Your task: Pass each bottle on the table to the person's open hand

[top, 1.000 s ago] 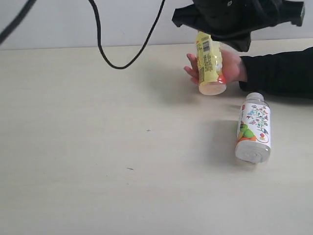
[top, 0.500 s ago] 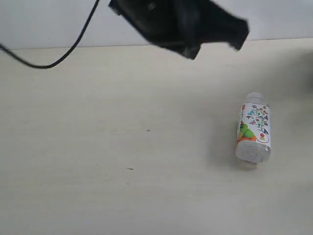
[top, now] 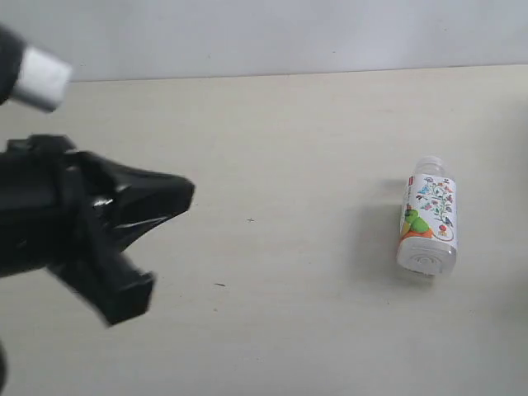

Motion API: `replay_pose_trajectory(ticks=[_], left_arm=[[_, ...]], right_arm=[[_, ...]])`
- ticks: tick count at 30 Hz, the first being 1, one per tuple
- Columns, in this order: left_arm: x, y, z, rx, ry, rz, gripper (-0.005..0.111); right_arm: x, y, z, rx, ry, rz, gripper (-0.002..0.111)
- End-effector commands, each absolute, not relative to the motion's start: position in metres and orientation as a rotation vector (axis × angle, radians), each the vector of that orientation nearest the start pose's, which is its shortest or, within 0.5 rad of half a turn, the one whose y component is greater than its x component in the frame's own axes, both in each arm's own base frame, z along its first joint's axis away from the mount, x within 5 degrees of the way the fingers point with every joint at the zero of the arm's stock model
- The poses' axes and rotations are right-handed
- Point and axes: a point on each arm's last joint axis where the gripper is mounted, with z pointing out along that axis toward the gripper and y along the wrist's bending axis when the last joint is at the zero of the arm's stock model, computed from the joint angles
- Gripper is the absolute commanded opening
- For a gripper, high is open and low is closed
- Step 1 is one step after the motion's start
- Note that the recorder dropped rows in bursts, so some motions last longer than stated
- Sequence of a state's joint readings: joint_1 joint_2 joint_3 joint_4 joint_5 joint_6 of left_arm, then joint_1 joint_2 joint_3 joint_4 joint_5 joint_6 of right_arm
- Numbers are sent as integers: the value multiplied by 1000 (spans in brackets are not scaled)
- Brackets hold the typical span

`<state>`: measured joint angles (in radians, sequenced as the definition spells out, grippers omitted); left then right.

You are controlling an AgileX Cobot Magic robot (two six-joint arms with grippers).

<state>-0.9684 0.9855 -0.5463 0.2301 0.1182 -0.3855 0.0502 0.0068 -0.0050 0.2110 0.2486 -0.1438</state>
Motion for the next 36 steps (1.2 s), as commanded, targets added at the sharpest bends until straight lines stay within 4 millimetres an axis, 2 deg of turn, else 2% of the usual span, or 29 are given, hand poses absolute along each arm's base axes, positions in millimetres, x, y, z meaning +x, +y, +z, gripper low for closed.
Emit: replay_pose_trajectory(ticks=[1,4,7,27,31,36], left_arm=[[92,-119,249,911,1991,-502,0],[81,-96,235,923,2110,-395,0],[74,-81,224,925,2186,-331,0],[71,-78,222,919,2164,-347,0],[71,-78,222,919,2164,-347,0],[71,-78,222,919,2164,-347,0]], right_arm=[[55,7,192,-25,1717,121,0],[55,7,192,-25,1717,121,0],[55,7,192,-25,1717,121,0],[55,7,194,-25,1700,116,0],[56,5,202,-9,1606,103,0],[54,0,225,97,1346,143,0]])
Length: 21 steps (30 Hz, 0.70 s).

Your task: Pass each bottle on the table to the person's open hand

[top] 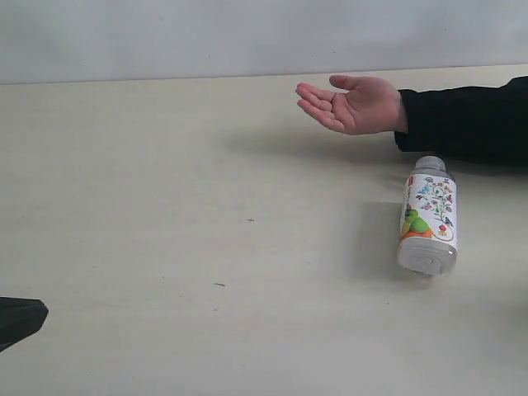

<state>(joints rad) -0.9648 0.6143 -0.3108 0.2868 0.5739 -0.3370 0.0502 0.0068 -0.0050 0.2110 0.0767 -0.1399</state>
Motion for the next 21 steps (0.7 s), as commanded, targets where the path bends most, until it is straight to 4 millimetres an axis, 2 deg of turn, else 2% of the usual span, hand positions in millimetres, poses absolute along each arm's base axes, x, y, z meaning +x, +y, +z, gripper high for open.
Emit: replay_pose_trajectory(ticks=[1,6,7,8,9,11,12,13,14,15,16,17,18,19,20,21], left_arm=[[71,-78,222,919,2164,-347,0],[71,-78,222,919,2164,-347,0],[71,-78,222,919,2164,-347,0],[71,-78,222,919,2164,-347,0],[71,-78,222,919,2164,-347,0],[71,-78,222,919,2164,-347,0],[71,-78,222,919,2164,-347,0],[71,-78,222,919,2164,-347,0],[71,-78,222,919,2164,-347,0],[71,-78,222,919,2164,-347,0],[71,-78,222,919,2164,-347,0],[71,-78,222,919,2164,-347,0],[71,-78,222,919,2164,-347,0],[71,-78,222,919,2164,-347,0],[71,-78,222,919,2164,-347,0],[71,-78,222,919,2164,-347,0]], right_arm=[[51,-4,237,176,1205,201,0],[32,-20,266,405,753,401,0],[29,-27,283,492,683,443,0],[29,-30,293,535,670,461,0],[35,-33,313,567,683,424,0],[51,-31,338,535,765,349,0],[77,-21,361,444,969,288,0],[108,-6,376,266,1254,224,0],[129,3,387,176,1392,229,0],[158,18,392,63,1636,316,0],[179,28,394,-9,1792,373,0],[209,37,395,-77,1989,447,0],[224,42,392,-97,2106,490,0],[249,45,382,-98,2328,524,0],[257,44,376,-83,2416,509,0],[271,40,359,-65,2617,440,0]])
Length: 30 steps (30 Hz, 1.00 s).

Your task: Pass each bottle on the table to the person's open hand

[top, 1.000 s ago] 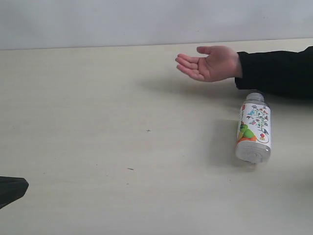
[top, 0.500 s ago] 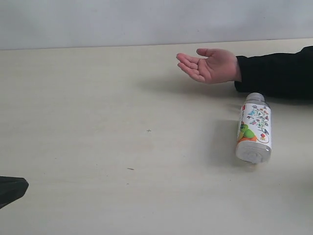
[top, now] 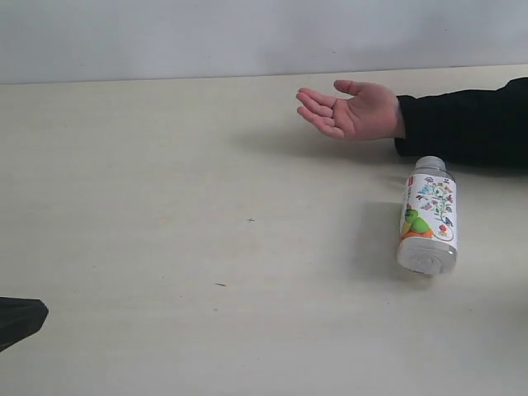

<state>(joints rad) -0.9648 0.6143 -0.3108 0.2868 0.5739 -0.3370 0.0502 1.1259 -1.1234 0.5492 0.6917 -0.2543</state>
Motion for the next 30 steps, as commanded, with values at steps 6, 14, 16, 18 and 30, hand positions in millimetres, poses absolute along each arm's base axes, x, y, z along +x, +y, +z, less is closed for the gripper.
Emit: replay_pose_trajectory(ticks=[6,14,16,18,30], left_arm=[[71,-78,222,919,2164,-347,0],[71,-78,222,919,2164,-347,0],[71,-78,222,919,2164,-347,0],[71,-78,222,919,2164,-347,0],[71,-78,222,919,2164,-347,0]], right_arm=[[282,27,290,-5,2986,234,0],[275,21,253,115,3043,142,0],[276,21,249,307,3049,148,10],[276,24,244,384,3063,134,14],[296,81,194,305,3102,87,52]])
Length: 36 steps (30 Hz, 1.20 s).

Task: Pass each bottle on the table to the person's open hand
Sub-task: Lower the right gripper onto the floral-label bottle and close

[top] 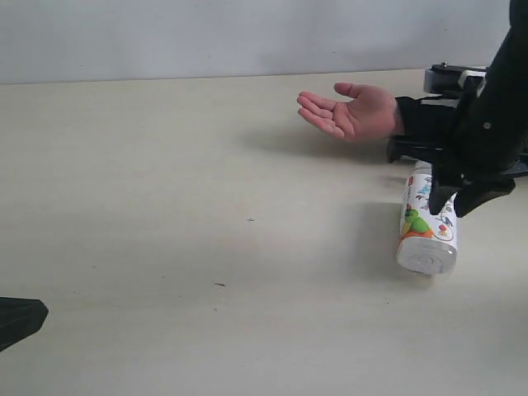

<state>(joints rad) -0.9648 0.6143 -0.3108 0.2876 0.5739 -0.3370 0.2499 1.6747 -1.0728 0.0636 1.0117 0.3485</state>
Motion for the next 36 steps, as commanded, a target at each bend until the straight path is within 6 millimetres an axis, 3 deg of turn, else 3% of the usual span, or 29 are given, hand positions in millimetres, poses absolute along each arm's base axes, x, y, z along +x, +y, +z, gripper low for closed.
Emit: replay_pose_trajectory(ticks=[1,4,6,24,29,36], left_arm=[[71,-78,222,919,2164,-347,0],[71,-78,222,919,2164,-347,0],[71,-78,222,919,2164,-347,0],[71,-78,222,919,2164,-347,0],[71,-78,222,919,2164,-347,0],[71,-78,222,919,2164,-347,0]], right_arm=[[297,82,191,331,3103,85,58],[301,82,184,335,3102,84,74],[304,83,180,332,3086,88,78],[320,86,155,324,3030,102,76],[319,86,154,333,3039,98,59],[312,84,154,372,3111,60,7]])
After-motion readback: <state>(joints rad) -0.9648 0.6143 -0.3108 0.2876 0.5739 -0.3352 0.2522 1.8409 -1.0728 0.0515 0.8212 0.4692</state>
